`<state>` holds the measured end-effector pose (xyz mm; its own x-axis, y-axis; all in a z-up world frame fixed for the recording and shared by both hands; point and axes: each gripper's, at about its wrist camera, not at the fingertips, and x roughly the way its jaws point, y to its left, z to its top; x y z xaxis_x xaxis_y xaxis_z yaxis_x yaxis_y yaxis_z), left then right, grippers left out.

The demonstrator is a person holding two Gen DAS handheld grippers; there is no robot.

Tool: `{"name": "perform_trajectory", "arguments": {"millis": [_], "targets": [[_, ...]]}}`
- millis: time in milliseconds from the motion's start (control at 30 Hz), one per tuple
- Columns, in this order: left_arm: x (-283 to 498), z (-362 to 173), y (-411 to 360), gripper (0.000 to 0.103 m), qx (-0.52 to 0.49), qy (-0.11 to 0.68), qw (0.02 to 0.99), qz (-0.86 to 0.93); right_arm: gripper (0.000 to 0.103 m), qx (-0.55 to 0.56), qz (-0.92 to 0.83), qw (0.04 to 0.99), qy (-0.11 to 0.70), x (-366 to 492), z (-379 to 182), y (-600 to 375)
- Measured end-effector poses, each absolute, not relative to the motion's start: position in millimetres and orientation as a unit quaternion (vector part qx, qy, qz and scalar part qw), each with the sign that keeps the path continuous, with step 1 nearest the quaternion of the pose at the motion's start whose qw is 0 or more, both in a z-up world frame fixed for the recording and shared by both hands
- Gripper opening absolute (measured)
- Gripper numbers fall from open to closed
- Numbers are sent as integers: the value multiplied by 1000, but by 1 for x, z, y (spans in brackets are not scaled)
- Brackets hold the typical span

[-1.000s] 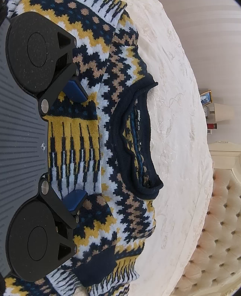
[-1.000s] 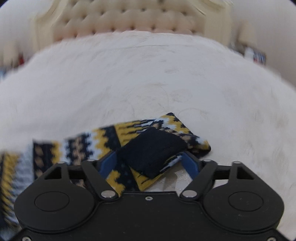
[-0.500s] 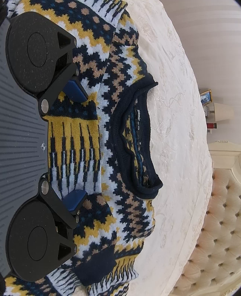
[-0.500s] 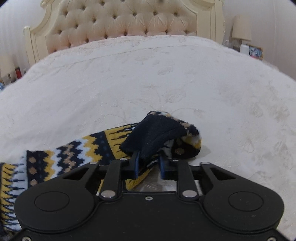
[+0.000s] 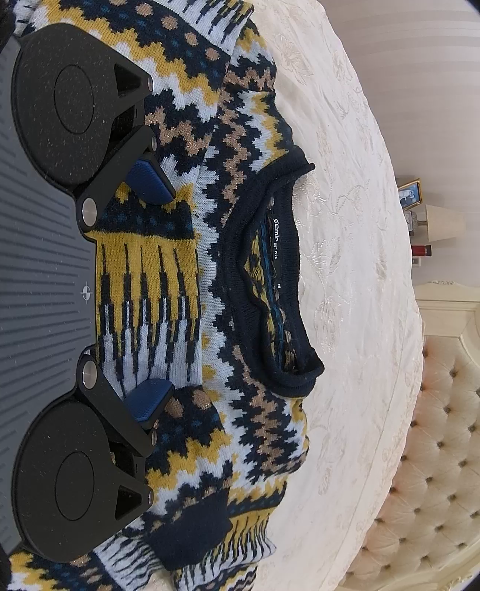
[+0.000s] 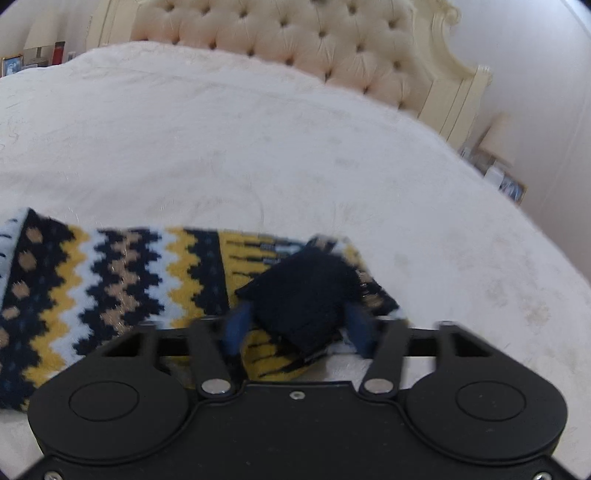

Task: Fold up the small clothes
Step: 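Carry the sleeve across the sweater body with the right tool and release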

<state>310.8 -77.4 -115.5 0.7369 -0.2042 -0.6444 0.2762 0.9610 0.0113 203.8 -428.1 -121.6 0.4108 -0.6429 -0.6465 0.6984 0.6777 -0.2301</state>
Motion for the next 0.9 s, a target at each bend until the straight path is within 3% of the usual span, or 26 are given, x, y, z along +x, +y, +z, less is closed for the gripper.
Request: {"name": "perform_trajectory", "arguments": {"millis": [67, 267, 367, 467, 700, 867, 900], "targets": [[311, -115, -77, 102, 53, 339, 930, -130, 26, 77, -391, 851, 343, 194, -117, -432], [314, -106, -72, 102, 48, 355, 921, -151, 25, 201, -298, 907, 218, 168, -75, -428], [311, -92, -61, 101, 29, 368, 914, -169, 25, 247, -194, 929, 195, 175, -67, -412], [300, -73, -42, 101, -20, 366, 913, -179, 25, 291, -97, 930, 201, 187, -67, -389], [287, -47, -21, 101, -91, 361, 906, -201, 26, 237, 57, 932, 268, 207, -65, -315], [287, -58, -24, 101, -128, 374, 891, -224, 36, 160, 143, 922, 323, 215, -75, -276], [287, -60, -25, 101, -134, 374, 889, -229, 42, 155, 147, 921, 327, 215, -77, -274]]}}
